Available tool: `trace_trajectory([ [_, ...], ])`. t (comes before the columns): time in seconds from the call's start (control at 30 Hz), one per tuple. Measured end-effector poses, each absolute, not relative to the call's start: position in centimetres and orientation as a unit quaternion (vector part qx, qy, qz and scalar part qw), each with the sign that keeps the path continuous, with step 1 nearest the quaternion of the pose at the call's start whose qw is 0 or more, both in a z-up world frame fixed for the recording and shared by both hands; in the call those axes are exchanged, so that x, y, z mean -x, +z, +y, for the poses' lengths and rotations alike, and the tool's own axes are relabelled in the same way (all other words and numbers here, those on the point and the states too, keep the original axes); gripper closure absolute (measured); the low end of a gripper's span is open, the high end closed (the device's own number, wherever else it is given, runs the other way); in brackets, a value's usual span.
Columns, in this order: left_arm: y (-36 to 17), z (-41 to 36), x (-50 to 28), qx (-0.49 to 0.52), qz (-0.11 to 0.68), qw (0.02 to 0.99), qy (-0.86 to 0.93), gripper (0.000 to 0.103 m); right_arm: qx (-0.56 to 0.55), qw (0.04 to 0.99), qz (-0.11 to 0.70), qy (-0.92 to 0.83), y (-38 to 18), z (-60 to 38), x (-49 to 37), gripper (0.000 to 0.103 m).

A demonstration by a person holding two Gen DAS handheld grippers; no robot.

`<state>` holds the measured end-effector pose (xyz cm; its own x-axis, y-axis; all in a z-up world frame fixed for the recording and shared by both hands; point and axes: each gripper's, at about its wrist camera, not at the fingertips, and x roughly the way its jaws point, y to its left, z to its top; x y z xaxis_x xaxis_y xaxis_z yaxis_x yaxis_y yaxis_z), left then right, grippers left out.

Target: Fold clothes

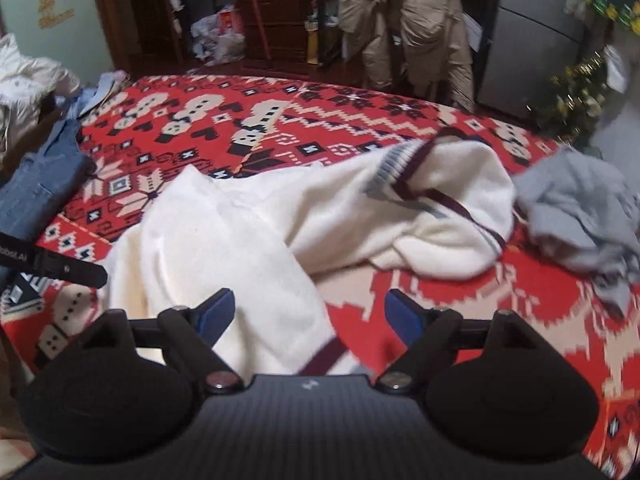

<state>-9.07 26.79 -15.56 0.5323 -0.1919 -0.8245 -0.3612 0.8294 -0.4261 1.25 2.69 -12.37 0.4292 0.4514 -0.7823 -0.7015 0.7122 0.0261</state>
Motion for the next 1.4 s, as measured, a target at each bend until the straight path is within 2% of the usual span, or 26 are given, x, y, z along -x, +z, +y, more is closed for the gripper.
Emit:
trace_trajectory([
  [0.1, -15.9, 26.3, 8.5, 0.276, 0.485, 0.829, 0.045, 0.074, 0.171, 0.824, 0.398, 0.365, -13.2, 4.2, -1.9, 0.019],
  [0.2, -16.1, 25.8, 8.2, 0.260, 0.488, 0.832, 0.044, 0.074, 0.182, 0.813, 0.397, 0.384, -13.8, 5.3, -2.5, 0.027],
  [0.23, -16.1, 25.7, 8.2, 0.257, 0.489, 0.833, 0.043, 0.074, 0.179, 0.808, 0.404, 0.391, -13.9, 5.4, -2.8, 0.035],
  [0.27, -16.1, 25.6, 8.2, 0.254, 0.489, 0.834, 0.042, 0.074, 0.172, 0.800, 0.413, 0.399, -14.0, 5.5, -2.9, 0.050],
  [0.3, -16.1, 25.5, 8.2, 0.253, 0.489, 0.834, 0.041, 0.074, 0.164, 0.792, 0.422, 0.408, -14.0, 5.5, -2.9, 0.059],
  [0.33, -16.1, 25.5, 8.2, 0.254, 0.489, 0.834, 0.040, 0.074, 0.159, 0.787, 0.429, 0.415, -14.0, 5.5, -2.8, 0.079],
  [0.37, -16.1, 25.5, 8.2, 0.254, 0.489, 0.833, 0.040, 0.074, 0.160, 0.785, 0.430, 0.417, -13.8, 5.5, -2.5, 0.091],
  [0.47, -16.1, 25.6, 8.4, 0.257, 0.491, 0.832, 0.041, 0.074, 0.176, 0.793, 0.415, 0.409, -12.9, 5.0, -1.0, 0.095],
  [0.77, -15.9, 25.2, 8.7, 0.257, 0.493, 0.830, 0.040, 0.071, 0.156, 0.852, 0.404, 0.295, -9.0, -3.2, 2.2, 0.096],
  [1.0, -16.1, 24.8, 8.6, 0.255, 0.498, 0.828, 0.035, 0.071, 0.095, 0.858, 0.473, 0.172, -11.3, -11.5, 2.1, 0.096],
  [1.1, -16.3, 24.6, 8.5, 0.255, 0.500, 0.827, 0.033, 0.071, 0.085, 0.859, 0.474, 0.173, -11.5, -12.2, 2.1, 0.095],
  [1.2, -16.5, 24.7, 8.3, 0.263, 0.501, 0.824, 0.031, 0.071, 0.112, 0.865, 0.454, 0.183, -10.7, -10.8, 1.9, 0.086],
  [1.23, -16.6, 24.8, 8.2, 0.267, 0.501, 0.823, 0.030, 0.071, 0.120, 0.868, 0.446, 0.184, -10.5, -10.2, 1.8, 0.074],
  [1.27, -16.6, 24.8, 8.1, 0.270, 0.500, 0.822, 0.029, 0.071, 0.126, 0.870, 0.438, 0.187, -10.2, -9.7, 1.6, 0.067],
  [1.33, -16.7, 24.7, 7.9, 0.274, 0.499, 0.822, 0.026, 0.071, 0.132, 0.874, 0.420, 0.204, -9.5, -8.5, 1.4, 0.063],
  [1.4, -16.6, 24.6, 7.7, 0.276, 0.497, 0.822, 0.021, 0.071, 0.133, 0.874, 0.409, 0.226, -9.0, -7.1, 1.1, 0.049],
])
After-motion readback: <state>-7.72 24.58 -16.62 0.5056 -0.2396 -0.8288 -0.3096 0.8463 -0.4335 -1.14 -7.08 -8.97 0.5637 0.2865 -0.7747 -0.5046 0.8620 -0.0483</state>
